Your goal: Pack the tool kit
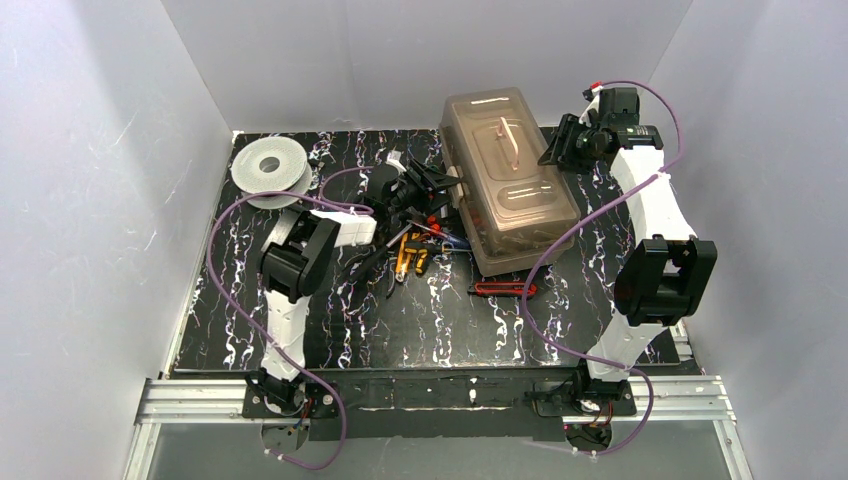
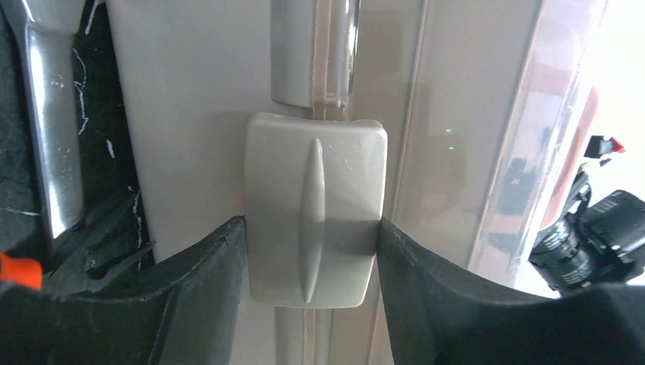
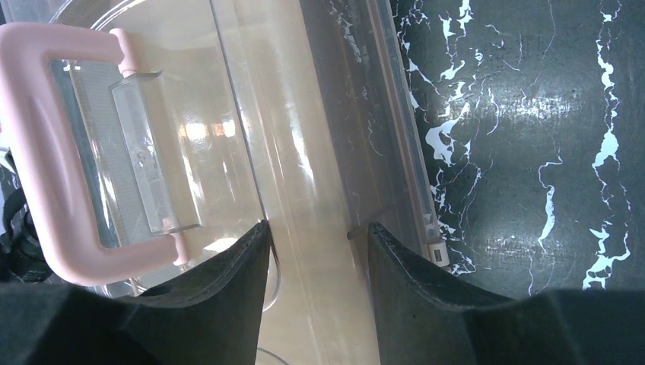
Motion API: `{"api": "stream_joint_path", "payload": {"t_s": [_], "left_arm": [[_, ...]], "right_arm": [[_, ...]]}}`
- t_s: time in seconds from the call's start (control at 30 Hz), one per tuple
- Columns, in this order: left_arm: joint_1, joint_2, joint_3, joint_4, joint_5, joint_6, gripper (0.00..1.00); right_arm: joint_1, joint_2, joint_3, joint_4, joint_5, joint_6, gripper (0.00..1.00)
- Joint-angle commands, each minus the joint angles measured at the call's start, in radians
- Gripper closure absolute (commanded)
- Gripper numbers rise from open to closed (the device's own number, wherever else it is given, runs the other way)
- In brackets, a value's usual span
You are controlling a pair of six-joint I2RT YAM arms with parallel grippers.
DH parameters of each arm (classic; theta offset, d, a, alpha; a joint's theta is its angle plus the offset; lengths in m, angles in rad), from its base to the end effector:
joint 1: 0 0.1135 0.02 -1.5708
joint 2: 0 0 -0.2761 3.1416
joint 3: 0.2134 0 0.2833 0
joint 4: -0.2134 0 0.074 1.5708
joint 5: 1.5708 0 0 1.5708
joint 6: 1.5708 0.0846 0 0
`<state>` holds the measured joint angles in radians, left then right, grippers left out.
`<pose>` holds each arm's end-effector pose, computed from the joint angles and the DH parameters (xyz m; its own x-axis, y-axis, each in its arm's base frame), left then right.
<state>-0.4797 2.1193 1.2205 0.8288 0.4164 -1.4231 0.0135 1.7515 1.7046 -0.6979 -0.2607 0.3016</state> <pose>0.4582 -0.2769 0.1592 -0.7807 -0.6136 -0.1188 0.0534 0.1239 -0.9909 0.4632 0.0281 0.3265 -0.7073 0.2775 -0.6501 0.0079 0.9228 0.3852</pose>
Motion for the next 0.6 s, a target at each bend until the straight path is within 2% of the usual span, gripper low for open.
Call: {"api": "stream_joint_path", "payload": {"t_s": [0.0, 0.1, 0.17, 0.3, 0.4, 0.47, 0.57], "left_arm": [[0.003, -0.136, 0.034, -0.126, 0.007, 0.158, 0.94], [0.003, -0.14, 0.03, -0.113, 0.011, 0.156, 0.9], [0.003, -0.126, 0.023, -0.045, 0.032, 0.114, 0.77], [0.004, -0.08, 0.007, 0.148, 0.05, -0.006, 0.57], [0.007, -0.069, -0.021, 0.299, 0.024, -0.058, 0.35], [0.007, -0.068, -0.028, 0.341, 0.015, -0.078, 0.23], [0.007, -0.073, -0.029, 0.33, 0.023, -0.08, 0.13]], "right_arm": [[0.008, -0.001, -0.025, -0.042, 0.02, 0.027, 0.51], [0.009, 0.002, -0.023, -0.039, 0.018, 0.027, 0.51], [0.008, 0.004, -0.022, -0.039, 0.01, 0.027, 0.51], [0.008, 0.005, -0.022, -0.037, -0.001, 0.027, 0.51], [0.008, 0.002, -0.023, -0.036, -0.006, 0.027, 0.51], [0.008, 0.002, -0.023, -0.035, -0.009, 0.027, 0.51], [0.008, 0.001, -0.025, -0.035, -0.011, 0.027, 0.51]]}}
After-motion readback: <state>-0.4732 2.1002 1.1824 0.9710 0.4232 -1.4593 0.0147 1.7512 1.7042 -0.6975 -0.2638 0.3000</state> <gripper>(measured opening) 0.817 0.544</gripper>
